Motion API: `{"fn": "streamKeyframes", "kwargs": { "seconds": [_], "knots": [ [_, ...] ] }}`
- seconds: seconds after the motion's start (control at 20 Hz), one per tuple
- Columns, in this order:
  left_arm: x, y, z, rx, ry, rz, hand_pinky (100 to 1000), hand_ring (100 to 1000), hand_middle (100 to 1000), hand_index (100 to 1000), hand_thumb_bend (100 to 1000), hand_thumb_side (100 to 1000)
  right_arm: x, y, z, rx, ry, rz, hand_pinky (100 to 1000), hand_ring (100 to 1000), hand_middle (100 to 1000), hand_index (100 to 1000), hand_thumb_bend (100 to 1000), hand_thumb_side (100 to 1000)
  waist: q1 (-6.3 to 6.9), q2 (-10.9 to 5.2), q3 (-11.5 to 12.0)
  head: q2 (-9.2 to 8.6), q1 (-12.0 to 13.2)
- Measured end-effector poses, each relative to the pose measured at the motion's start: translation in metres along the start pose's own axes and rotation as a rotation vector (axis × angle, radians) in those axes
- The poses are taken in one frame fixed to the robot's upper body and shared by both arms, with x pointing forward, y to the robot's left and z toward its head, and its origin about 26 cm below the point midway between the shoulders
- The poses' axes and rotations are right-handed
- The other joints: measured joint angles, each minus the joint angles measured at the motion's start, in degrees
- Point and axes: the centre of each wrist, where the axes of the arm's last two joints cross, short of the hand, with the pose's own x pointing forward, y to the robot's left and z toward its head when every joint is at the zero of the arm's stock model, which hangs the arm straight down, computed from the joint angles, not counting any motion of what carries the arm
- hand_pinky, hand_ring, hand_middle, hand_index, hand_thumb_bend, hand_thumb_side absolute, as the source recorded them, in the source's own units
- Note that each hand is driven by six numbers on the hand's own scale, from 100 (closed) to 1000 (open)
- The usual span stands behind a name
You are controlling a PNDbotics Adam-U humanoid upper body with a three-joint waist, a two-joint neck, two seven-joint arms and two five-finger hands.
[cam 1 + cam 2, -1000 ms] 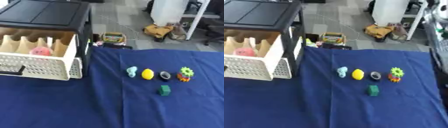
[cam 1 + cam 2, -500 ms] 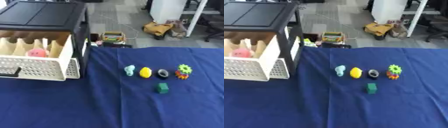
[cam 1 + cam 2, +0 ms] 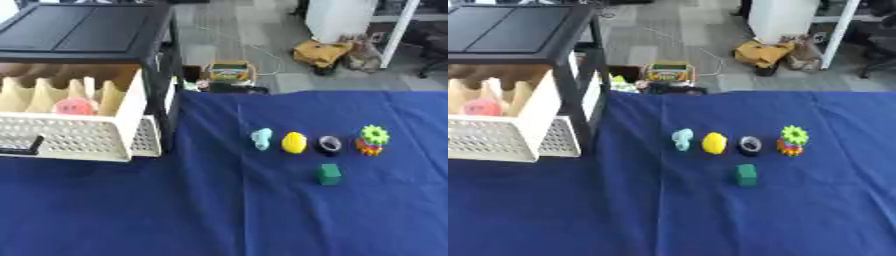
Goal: Pick up objects from table and place into drawer.
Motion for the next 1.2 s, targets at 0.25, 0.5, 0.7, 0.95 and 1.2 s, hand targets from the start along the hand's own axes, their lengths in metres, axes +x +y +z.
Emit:
{"fn": "streamKeyframes", "kwargs": {
  "seconds": [0.25,0.5,0.7,0.95,1.2],
  "knots": [
    [-0.001,0.008,0.002,-0.304,0.036,-0.083,427,165,465,756,100,986,-0.010,0.021,0.021,-0.150,0.023,-0.064,604,612,631,754,100,1000,0.02,0.00,0.0,1.22,0.7],
    [-0.001,0.018,-0.001,-0.576,0.059,-0.121,434,262,488,774,100,1000,-0.013,0.029,0.030,-0.205,0.048,-0.093,603,609,622,748,100,1000,0.07,-0.04,0.0,1.46,1.0],
    [0.000,0.024,-0.003,-0.760,0.075,-0.162,448,368,527,787,100,1000,-0.014,0.031,0.031,-0.221,0.049,-0.101,602,608,619,745,100,1000,0.22,-0.14,0.0,1.45,1.2],
    [0.003,0.021,-0.006,-0.951,0.101,-0.202,441,437,544,803,100,1000,-0.015,0.033,0.034,-0.227,0.056,-0.108,602,607,614,742,100,1000,0.31,-0.27,-0.2,1.21,1.7],
    [0.003,0.017,-0.004,-1.066,0.160,-0.246,446,494,564,813,100,1000,-0.016,0.033,0.035,-0.232,0.058,-0.115,601,603,610,740,100,1000,0.30,-0.27,-0.3,0.83,2.1]
  ]
}}
